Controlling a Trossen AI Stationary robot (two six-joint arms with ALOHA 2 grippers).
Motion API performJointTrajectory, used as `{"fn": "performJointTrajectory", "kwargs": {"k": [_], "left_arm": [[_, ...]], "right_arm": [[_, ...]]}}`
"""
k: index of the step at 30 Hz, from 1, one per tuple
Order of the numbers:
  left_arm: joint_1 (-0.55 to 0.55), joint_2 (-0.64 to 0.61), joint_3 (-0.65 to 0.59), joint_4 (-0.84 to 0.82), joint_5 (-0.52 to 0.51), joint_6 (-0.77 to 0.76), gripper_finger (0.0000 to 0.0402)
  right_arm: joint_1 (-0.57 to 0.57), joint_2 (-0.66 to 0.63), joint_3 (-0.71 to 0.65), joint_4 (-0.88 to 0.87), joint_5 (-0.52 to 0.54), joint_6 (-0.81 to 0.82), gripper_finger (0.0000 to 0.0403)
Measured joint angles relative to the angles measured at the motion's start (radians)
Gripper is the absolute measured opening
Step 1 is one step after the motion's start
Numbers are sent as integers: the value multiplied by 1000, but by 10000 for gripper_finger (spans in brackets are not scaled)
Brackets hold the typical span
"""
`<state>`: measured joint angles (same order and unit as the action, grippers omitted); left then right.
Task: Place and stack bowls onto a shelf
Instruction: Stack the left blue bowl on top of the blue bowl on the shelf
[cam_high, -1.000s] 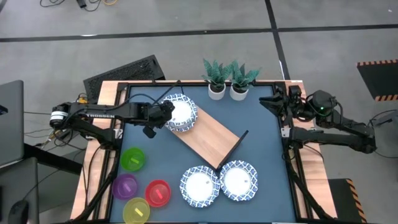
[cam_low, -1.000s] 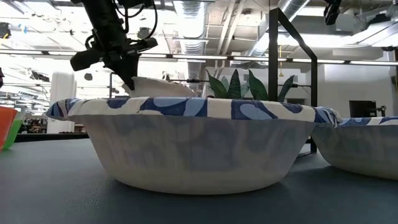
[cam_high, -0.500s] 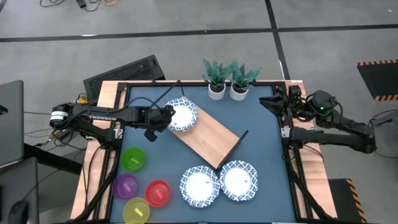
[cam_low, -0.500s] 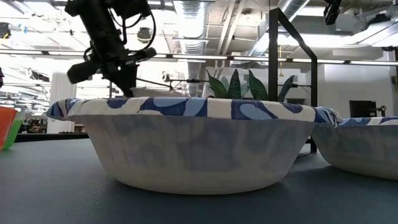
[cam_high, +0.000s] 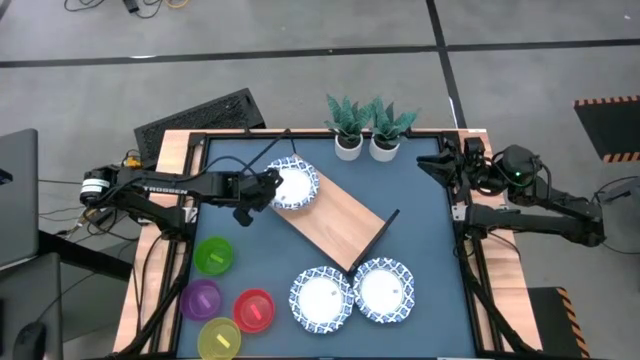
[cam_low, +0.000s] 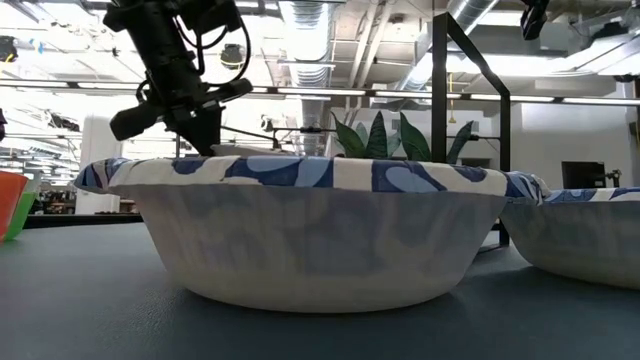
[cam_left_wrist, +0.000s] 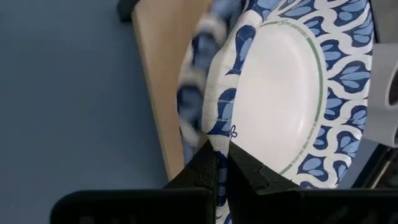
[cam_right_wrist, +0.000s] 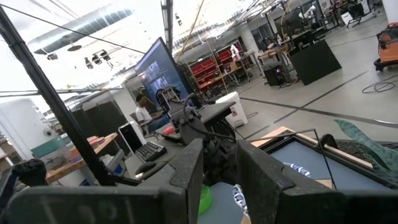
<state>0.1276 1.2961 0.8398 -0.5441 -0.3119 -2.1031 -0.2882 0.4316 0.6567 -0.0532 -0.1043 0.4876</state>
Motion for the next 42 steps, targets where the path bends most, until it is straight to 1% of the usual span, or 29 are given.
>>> {"fn": "performJointTrajectory", "kwargs": {"k": [3, 6, 11, 17, 22, 27, 32, 34, 36, 40, 42], "left_arm": [[0, 0, 0, 23, -15, 24, 15], [0, 0, 0, 34, -38, 40, 42], [0, 0, 0, 32, -45, 52, 91], [0, -5, 0, 21, -52, 77, 131], [0, -22, 0, 20, -56, 119, 155], [0, -58, 0, 7, -31, 175, 175], [0, -89, 0, -73, 10, 189, 183], [0, -100, 0, -105, 42, 197, 183], [0, -117, 0, -101, 87, 266, 183], [-13, -148, 0, -22, 232, 574, 183], [-35, -153, 0, 35, 316, 688, 183]], "right_arm": [[0, 0, 0, 0, 0, -2, 123], [0, 0, 0, 0, 0, -15, 123], [0, 0, 0, 0, 1, -19, 123], [0, 0, 0, 0, 0, -18, 123], [0, 0, 0, -1, 0, -24, 123], [0, 0, 0, -2, 0, -25, 123], [0, 0, 0, -4, 0, -25, 123], [0, 0, 0, -14, 0, -25, 123], [0, 0, 0, -38, 0, -25, 123], [0, 0, 0, -89, 0, -25, 123], [0, 0, 0, -110, 0, -25, 123]]}}
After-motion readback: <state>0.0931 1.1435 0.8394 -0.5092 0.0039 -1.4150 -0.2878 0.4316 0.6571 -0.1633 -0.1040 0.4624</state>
